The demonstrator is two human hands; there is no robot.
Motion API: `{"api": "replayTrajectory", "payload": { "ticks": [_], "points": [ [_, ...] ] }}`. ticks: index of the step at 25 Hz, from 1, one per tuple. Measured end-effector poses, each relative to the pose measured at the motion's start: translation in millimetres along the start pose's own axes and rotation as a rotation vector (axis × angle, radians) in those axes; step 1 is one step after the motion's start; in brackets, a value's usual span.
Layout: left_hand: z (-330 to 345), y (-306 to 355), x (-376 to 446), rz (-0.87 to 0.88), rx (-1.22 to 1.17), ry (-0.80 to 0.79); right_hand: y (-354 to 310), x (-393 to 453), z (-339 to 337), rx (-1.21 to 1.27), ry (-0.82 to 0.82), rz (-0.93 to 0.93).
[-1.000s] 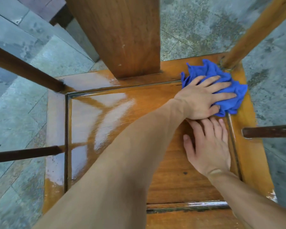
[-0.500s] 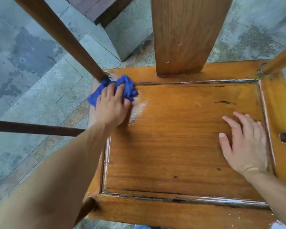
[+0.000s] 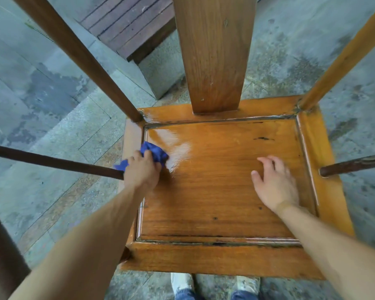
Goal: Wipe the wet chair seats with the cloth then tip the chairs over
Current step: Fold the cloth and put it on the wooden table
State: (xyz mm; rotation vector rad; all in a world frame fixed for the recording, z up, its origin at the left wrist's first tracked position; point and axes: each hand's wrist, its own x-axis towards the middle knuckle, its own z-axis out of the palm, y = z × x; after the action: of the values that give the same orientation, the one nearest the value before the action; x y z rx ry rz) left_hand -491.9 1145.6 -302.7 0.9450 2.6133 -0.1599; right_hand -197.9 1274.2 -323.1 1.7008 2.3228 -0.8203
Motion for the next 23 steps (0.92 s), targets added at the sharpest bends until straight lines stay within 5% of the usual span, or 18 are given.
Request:
{"api": "replayTrajectory", "payload": {
  "ticks": [5,10,16,20,23],
  "points": [
    [-33,57,-88,0.242,-0.529,0.097,-79,-50,-45,0.694,-0.362,-0.033],
    [-105,97,-160,0.457,-0.974,0.171,-128,-91,-131,1.173,-0.351,-0.049],
    [-252,77,-204,0.512,-1.394,-0.082,-151,-152,-285,1.037,-0.227,-0.315],
    [-352,60,-229,0.685,-1.359,-0.425,-172,-209,-383,0.865,-0.222,-0.518],
    [-425,61,-267,0.847,-1.169,-0.386,-184,-255,-447,0.766,-0.152,-0.618]
  ]
}}
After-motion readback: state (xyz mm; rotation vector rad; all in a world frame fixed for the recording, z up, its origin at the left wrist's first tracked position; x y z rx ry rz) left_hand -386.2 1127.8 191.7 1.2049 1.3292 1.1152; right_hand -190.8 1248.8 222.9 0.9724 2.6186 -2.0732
